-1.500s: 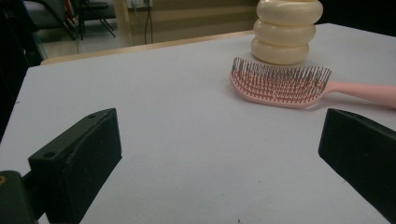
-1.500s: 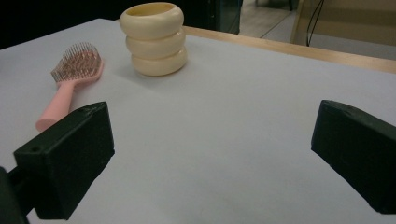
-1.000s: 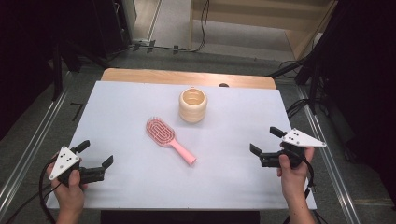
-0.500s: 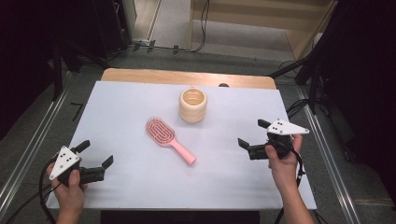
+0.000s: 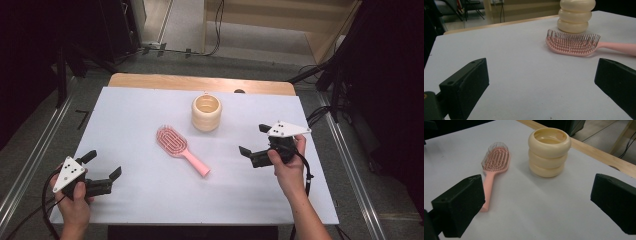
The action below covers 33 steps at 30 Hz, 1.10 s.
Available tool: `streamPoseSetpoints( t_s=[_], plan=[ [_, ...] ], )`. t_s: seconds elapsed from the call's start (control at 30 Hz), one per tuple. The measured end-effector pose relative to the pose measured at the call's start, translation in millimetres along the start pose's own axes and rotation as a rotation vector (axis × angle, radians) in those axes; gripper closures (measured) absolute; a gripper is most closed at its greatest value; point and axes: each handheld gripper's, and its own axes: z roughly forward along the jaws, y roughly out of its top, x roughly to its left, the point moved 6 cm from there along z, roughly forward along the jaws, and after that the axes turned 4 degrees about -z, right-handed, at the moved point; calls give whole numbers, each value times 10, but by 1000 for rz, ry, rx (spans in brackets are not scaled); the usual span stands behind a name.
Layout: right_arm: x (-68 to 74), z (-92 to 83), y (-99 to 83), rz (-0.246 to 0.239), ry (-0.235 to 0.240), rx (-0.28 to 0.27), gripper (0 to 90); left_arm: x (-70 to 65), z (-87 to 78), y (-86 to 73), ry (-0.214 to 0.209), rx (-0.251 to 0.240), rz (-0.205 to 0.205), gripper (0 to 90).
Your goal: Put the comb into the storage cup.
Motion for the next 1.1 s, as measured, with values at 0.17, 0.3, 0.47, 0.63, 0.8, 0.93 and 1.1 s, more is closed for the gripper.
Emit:
streamPoseSetpoints(
  t_s=[0.17,0.3,0.47,0.63,0.8,0.93,1.1],
  plan=[
    [75,123,82,-6,27,21,0,-4,5,0,-1,0,1,0],
    [131,217,113,-13,48,47,0,-4,6,-2,1,4,5,0],
    [190,304,137,-19,60,76,0,-7,7,-4,-1,7,11,0],
    [278,433,175,-29,90,109,0,-7,11,-5,0,8,9,0],
    [347,550,231,-35,104,126,0,-11,13,-6,-4,9,10,0],
    [386,612,263,-37,116,135,0,-8,12,-5,-4,10,9,0],
    [457,717,309,-51,137,161,0,-9,14,-5,-7,11,9,0]
  ],
)
